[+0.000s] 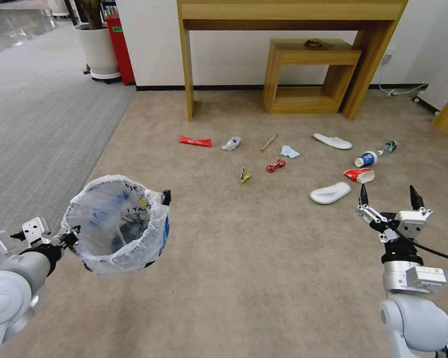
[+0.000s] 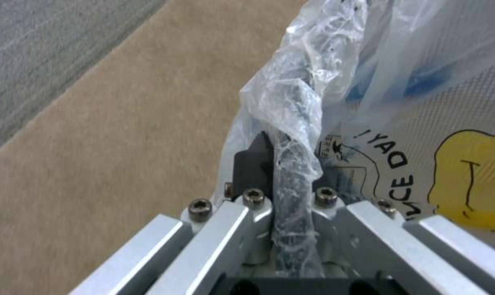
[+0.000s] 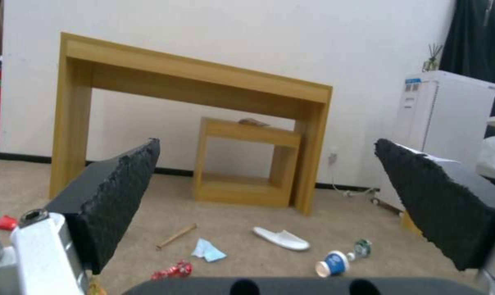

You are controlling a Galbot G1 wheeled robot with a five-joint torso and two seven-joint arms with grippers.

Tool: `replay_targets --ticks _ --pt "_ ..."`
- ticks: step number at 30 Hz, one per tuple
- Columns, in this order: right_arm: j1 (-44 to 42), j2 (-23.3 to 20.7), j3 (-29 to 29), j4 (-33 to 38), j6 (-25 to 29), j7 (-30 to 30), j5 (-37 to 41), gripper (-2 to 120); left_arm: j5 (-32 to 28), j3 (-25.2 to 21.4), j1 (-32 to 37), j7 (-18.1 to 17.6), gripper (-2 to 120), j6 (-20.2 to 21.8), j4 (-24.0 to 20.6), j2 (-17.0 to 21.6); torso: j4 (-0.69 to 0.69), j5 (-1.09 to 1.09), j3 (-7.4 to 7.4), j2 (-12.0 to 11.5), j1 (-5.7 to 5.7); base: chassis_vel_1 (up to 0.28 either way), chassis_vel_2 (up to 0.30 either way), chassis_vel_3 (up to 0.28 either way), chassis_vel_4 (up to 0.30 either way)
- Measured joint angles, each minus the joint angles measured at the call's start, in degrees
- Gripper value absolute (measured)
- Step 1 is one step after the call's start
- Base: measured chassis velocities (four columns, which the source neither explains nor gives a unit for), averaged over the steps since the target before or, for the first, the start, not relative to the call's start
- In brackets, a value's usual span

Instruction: Pick up the trash bin and place the garbage on the floor into it.

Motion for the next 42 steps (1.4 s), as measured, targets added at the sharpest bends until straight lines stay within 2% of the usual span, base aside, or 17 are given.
replay_targets --ticks 17,42 --pt "-0.1 0.09 0.0 -0.17 0.11 0.04 0.08 100 0.2 0.17 0.0 -0.02 0 0.0 -0.06 -0.27 0.01 0.0 0.0 0.0 0.0 -0.057 0.217 0.063 -0.215" --pt "-0.06 0.06 -0.07 -0.3 0.26 0.27 0.39 100 0.67 0.61 -0.09 -0.01 0 0.0 -0.22 -0.49 -0.01 -0.02 0.01 0.0 0.0 -0.161 0.183 0.159 -0.171"
